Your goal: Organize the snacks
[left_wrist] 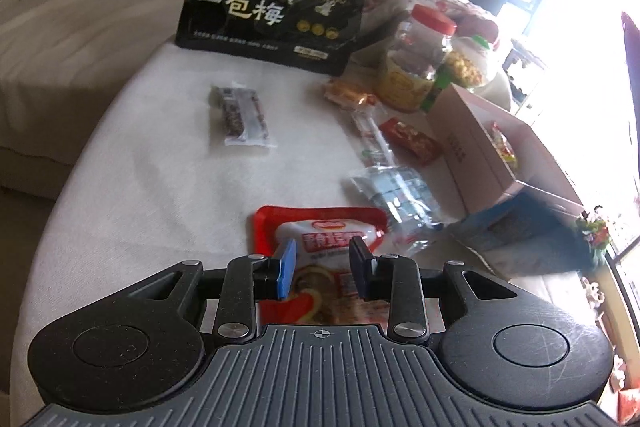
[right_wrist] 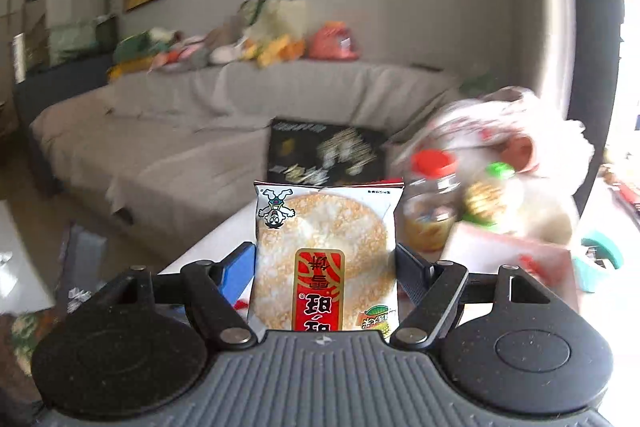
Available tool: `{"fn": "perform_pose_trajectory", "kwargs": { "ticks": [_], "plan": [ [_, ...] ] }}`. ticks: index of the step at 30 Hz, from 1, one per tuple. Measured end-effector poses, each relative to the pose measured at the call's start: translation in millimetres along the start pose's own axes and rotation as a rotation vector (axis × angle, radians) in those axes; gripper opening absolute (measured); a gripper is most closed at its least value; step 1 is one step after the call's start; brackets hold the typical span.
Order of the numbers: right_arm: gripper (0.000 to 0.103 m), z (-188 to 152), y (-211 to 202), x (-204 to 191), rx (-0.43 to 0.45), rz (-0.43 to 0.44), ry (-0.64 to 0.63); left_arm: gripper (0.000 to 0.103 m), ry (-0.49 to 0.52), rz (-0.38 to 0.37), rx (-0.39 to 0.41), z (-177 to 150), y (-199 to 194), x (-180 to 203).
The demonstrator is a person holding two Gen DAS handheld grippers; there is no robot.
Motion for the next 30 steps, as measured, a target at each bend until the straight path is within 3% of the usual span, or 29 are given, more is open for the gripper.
{"fn": "perform_pose_trajectory", "kwargs": {
  "ticks": [5,10,14,18,22,24,27,30],
  "plan": [
    [0.075,-16,-23,27,-0.026,-0.133,0.038,0.034,0.013,-0.002,0.005,0,-6,5],
    [0.075,-73,-8,64,-0.223,-0.228,0.166,0.034,0.042,-0.037,0.003,0,-8,18],
    [0.075,-121,6,84,-0.326,-0.216,0.303,0.034,0.107,-0.103,-0.018,-4,-4,37],
    [0.076,-138,8,92,-0.33,-0.225,0.341,0.034,0.167,-0.131,-0.043,-8,5,55],
    [0.08,-140,3,82,-0.332,-0.345,0.214,0.034,0.19,-0.143,-0.067,-11,12,63],
    [0.08,-141,1,80,-0.33,-0.39,0.159,0.034,0.209,-0.185,-0.095,-15,11,67],
    [0.08,-131,-5,78,-0.266,-0.353,0.191,0.034,0.205,-0.271,-0.116,-18,4,63],
    [0.087,-117,-2,65,-0.15,-0.275,0.206,0.034,0.131,-0.232,-0.06,-13,-8,42]
  ]
}}
Point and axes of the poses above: each gripper's, at about its wrist camera, not at the fingertips, and y roughly the way its jaws point, x to its right, z to its top, the point moved 1 cm from there along y, roughly the way its jaws point, and after that the axes turned 15 degrees about z, right-handed, at the moved point
